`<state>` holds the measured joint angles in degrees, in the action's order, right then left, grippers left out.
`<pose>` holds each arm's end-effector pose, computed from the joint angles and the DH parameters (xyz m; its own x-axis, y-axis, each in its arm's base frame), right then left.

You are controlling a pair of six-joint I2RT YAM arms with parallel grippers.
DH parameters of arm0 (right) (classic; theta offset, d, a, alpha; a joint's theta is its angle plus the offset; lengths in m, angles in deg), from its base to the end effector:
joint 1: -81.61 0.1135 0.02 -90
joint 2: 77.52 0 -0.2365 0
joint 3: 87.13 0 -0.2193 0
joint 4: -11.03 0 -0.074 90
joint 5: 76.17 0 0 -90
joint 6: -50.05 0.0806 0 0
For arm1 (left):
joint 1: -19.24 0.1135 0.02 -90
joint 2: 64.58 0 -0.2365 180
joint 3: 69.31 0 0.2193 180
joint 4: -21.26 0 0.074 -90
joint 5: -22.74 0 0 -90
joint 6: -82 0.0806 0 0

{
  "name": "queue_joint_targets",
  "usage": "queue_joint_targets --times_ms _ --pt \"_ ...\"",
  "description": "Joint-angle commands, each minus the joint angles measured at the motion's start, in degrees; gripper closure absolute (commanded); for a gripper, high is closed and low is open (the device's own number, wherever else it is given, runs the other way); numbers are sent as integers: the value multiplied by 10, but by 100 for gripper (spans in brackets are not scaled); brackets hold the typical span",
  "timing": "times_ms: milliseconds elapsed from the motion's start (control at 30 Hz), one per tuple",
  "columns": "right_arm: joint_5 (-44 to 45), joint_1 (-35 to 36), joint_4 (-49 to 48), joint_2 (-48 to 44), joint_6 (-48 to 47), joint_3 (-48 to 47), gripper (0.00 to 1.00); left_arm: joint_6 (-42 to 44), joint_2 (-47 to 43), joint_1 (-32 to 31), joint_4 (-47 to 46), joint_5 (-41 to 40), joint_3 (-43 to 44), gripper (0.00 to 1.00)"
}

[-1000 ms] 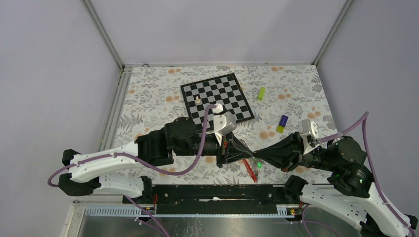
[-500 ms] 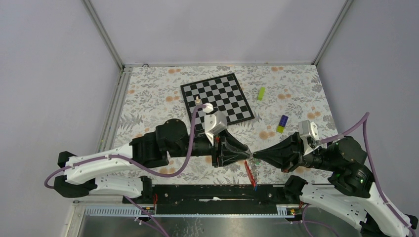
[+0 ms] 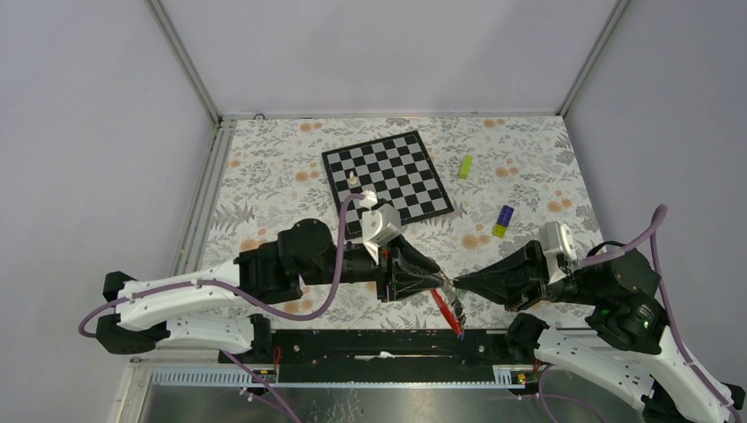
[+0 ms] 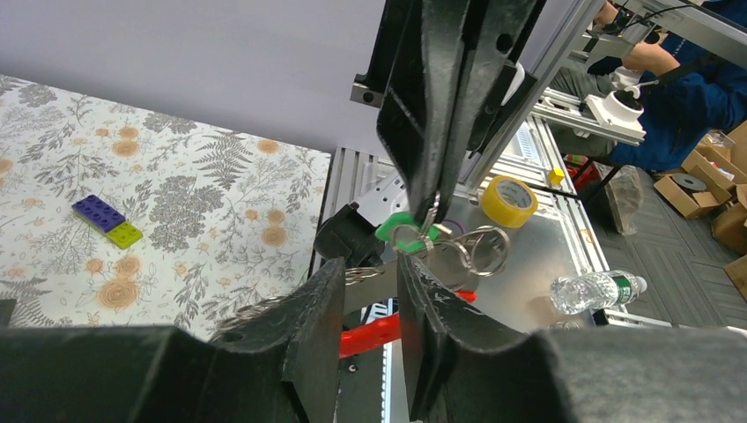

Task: Remove the keys from the keyring
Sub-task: Remove the key from the keyring.

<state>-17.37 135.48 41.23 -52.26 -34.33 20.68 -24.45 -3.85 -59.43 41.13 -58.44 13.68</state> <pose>0.0210 0.0995 0.4158 0.0726 0.2415 -0.9677 -0.9953 0.0804 -0.0546 0.0391 -0.2582 0.4093 -0.2750 -0.0517 -0.9600 0.9604 0.0305 -0.2768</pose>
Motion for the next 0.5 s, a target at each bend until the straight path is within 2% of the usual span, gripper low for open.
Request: queue_joint_targets --times_ms 0,200,467 --pt "-35 0 -63 -13 -16 -21 100 -3 -25 1 -58 10 -8 67" --pt "-34 0 -77 -15 -20 -20 100 -3 -33 1 -68 27 -16 67" --pt "-37 0 -122 -26 -4 4 100 10 -47 1 -129 47 -49 66"
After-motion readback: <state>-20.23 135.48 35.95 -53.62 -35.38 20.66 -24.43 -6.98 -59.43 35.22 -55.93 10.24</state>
